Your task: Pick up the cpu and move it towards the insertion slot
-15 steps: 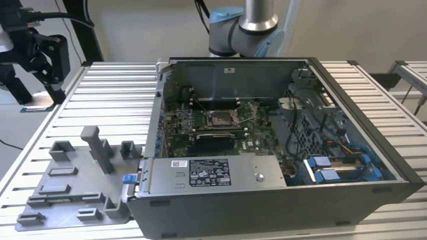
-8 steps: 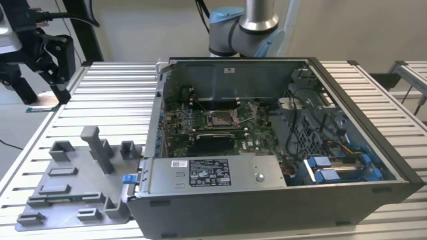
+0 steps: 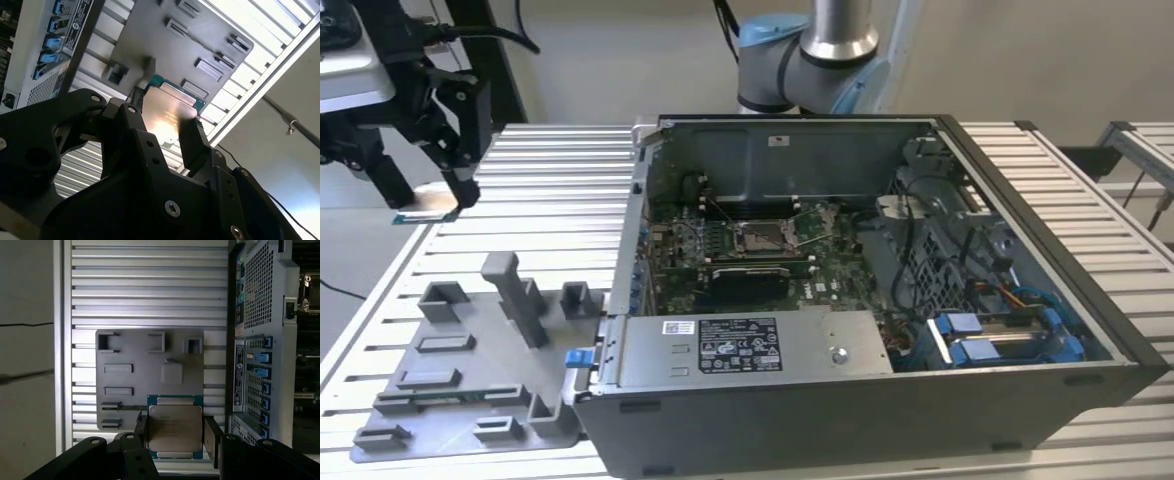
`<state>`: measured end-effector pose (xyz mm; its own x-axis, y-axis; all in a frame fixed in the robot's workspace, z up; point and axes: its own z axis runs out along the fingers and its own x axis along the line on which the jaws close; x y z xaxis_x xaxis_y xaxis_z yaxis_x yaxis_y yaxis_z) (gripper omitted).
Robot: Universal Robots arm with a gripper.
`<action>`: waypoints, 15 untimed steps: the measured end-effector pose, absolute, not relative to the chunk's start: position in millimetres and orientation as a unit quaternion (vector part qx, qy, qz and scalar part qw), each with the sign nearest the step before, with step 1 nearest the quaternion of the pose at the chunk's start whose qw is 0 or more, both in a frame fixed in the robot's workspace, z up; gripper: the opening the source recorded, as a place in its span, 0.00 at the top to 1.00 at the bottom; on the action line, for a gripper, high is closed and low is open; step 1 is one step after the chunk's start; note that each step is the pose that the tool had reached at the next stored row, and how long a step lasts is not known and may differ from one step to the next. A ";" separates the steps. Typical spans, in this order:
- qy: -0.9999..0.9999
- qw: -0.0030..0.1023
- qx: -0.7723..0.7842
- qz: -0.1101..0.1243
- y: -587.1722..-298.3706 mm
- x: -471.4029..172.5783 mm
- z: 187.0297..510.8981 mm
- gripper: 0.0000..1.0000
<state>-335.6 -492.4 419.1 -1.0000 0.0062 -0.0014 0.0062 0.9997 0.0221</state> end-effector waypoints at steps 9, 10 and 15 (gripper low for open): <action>1.000 0.001 0.003 0.011 -492.5 -323.3 419.1 1.00; 1.000 0.001 0.003 0.011 -492.5 -321.8 419.1 1.00; 1.000 0.001 0.003 0.011 -492.4 -314.6 419.1 1.00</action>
